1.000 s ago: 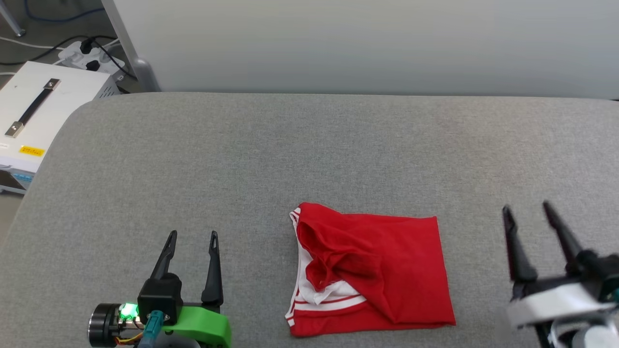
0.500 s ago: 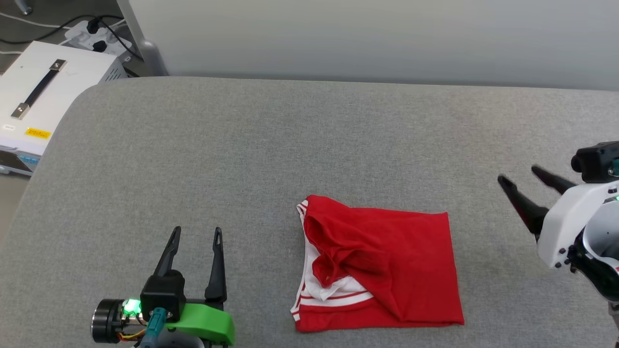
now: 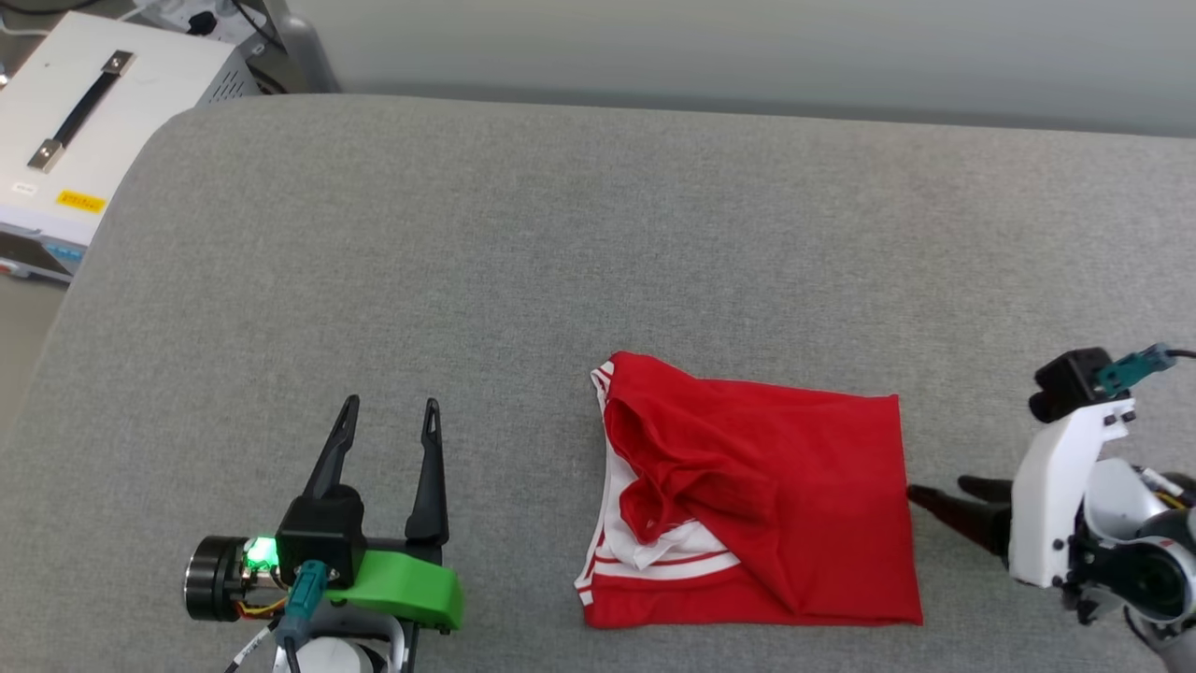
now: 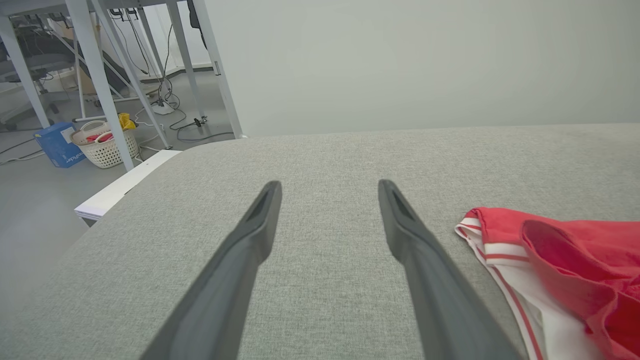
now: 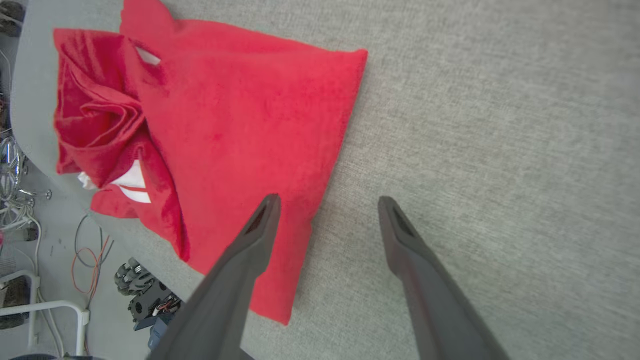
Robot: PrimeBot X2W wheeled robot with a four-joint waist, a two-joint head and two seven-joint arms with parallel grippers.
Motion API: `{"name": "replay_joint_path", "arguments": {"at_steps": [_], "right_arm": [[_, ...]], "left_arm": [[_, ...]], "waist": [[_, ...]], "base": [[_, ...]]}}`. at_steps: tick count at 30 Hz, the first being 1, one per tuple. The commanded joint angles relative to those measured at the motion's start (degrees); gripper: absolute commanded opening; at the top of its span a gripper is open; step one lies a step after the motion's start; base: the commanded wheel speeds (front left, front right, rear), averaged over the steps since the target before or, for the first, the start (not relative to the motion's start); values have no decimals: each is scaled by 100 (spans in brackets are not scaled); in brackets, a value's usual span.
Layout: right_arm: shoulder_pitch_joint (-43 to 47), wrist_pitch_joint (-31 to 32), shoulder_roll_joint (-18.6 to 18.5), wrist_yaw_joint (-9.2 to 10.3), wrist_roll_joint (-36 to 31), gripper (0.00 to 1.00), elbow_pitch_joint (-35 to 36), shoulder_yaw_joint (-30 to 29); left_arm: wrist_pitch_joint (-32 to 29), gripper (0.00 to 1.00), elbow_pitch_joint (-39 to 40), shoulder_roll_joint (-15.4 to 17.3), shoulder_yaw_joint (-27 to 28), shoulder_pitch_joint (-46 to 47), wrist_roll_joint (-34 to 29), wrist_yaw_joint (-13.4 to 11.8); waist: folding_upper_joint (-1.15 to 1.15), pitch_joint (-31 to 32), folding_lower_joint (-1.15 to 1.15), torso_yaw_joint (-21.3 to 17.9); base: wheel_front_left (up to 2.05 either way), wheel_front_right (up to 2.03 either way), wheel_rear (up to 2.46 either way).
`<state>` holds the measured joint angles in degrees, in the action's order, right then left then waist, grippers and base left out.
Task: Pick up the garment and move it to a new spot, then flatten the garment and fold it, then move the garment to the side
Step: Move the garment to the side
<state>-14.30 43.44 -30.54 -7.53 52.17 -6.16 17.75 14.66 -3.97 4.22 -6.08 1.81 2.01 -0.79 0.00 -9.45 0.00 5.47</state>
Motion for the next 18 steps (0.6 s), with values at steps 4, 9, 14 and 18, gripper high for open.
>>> {"name": "replay_joint_path", "arguments": {"at_steps": [4,9,14,18], "right_arm": [[-113,-102,252,4,142,100,-258,240],[-360,-308,542,4,251,100,-696,552],[-504,-437,673,4,255,100,-1052,1037],[-593,-689,686,4,318,100,-1204,1336]], "left_arm": [[34,100,7,-23,-6,188,15,35],[34,100,-10,-33,-31,272,5,55],[34,100,-38,-47,-69,355,11,72],[34,100,-56,-60,-81,392,23,62]], "waist": [[0,-225,0,107],[0,-358,0,140],[0,-415,0,184],[0,-420,0,213]], "base": [[0,0,0],[0,0,0],[0,0,0],[0,0,0]]}}
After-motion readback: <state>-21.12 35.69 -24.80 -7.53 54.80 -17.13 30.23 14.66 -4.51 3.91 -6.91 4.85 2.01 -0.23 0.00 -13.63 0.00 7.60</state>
